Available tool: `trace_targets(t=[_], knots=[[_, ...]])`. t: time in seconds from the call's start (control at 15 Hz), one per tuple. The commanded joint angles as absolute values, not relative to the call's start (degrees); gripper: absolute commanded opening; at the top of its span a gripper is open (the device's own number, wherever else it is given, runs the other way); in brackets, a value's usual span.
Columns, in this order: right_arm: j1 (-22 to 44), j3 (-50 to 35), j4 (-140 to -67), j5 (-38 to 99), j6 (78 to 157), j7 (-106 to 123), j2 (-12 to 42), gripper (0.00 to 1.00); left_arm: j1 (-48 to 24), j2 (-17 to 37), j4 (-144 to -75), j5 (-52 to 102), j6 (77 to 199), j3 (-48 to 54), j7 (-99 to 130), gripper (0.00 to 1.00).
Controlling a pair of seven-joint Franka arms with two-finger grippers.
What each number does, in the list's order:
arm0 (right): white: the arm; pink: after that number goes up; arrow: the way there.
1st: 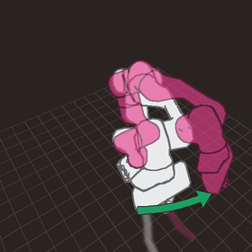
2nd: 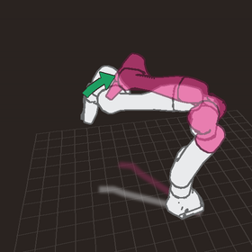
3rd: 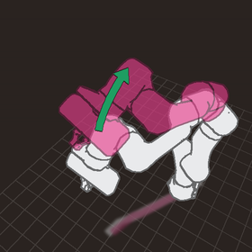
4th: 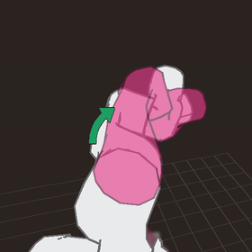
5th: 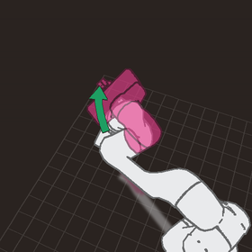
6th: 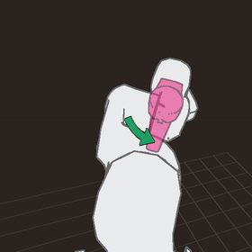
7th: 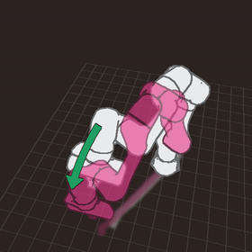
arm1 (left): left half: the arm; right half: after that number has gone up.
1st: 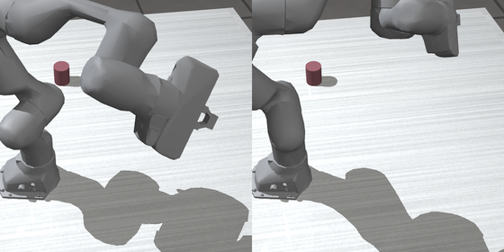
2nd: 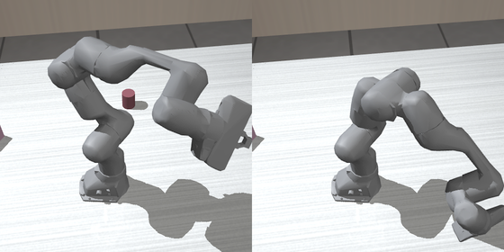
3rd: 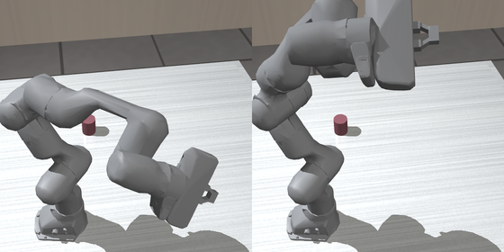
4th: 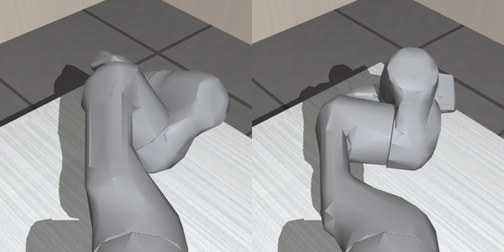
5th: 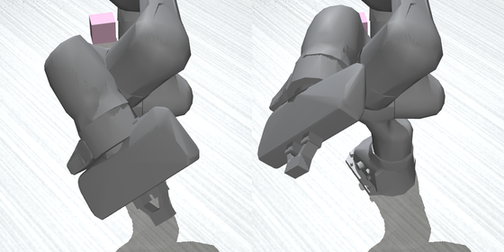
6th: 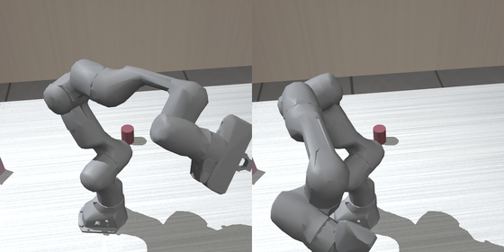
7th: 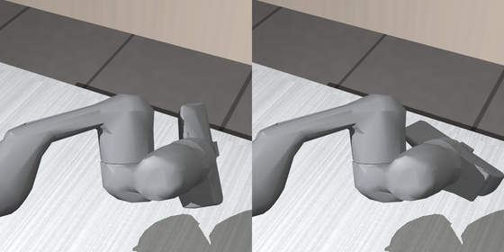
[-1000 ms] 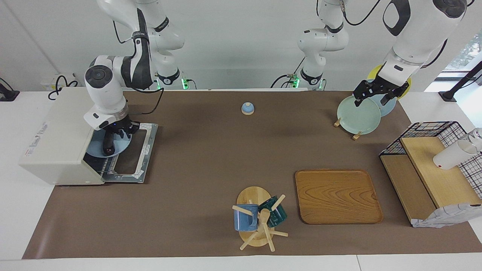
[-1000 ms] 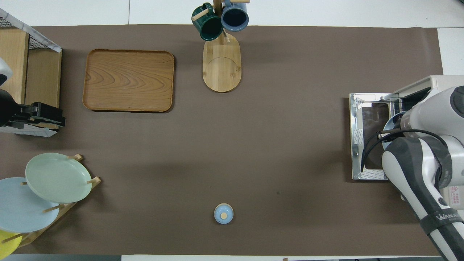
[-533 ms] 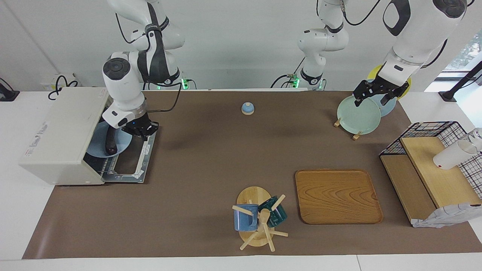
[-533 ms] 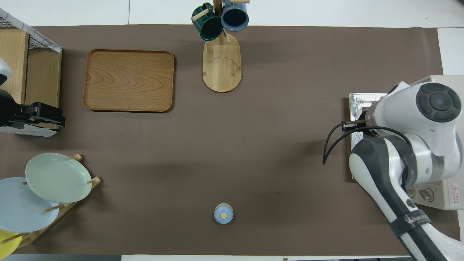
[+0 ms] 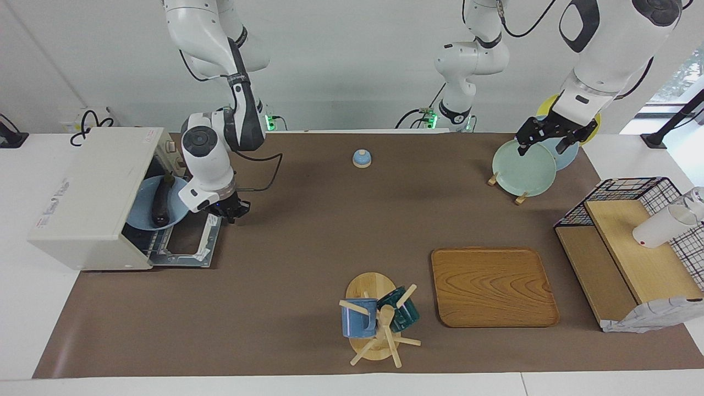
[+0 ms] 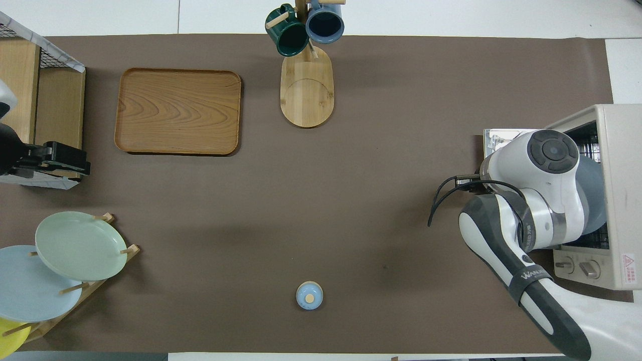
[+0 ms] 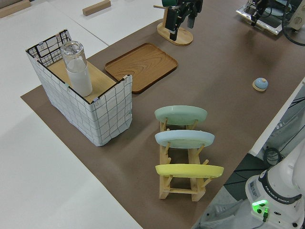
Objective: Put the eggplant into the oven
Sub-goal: 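Withdraw the right gripper out of the oven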
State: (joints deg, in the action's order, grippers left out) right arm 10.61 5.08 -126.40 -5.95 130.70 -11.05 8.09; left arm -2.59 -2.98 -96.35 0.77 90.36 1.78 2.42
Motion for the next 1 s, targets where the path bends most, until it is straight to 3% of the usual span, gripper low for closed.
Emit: trace_targets(t=[0.0, 0.47, 0.6, 0.93], knots=[[9.8, 4.7, -127.4, -9.0, 131.0, -11.4, 7.4, 0.0, -2.5, -3.7, -96.7, 0.8, 90.4, 1.6, 2.5, 1.0], [9.7, 4.8, -128.9, -12.5, 131.0, -10.8, 6.9, 0.0, -2.5, -3.7, -96.7, 0.8, 90.4, 1.6, 2.5, 1.0], [9.6, 4.7, -126.2, -19.3, 128.5, -10.4, 7.4, 0.0, -2.5, -3.7, -96.7, 0.8, 90.4, 1.6, 2.5, 1.0], [8.4, 5.0, -119.4, -20.4, 118.8, 2.6, 6.8, 0.0, -2.5, -3.7, -96.7, 0.8, 90.4, 1.6, 2.5, 1.0]])
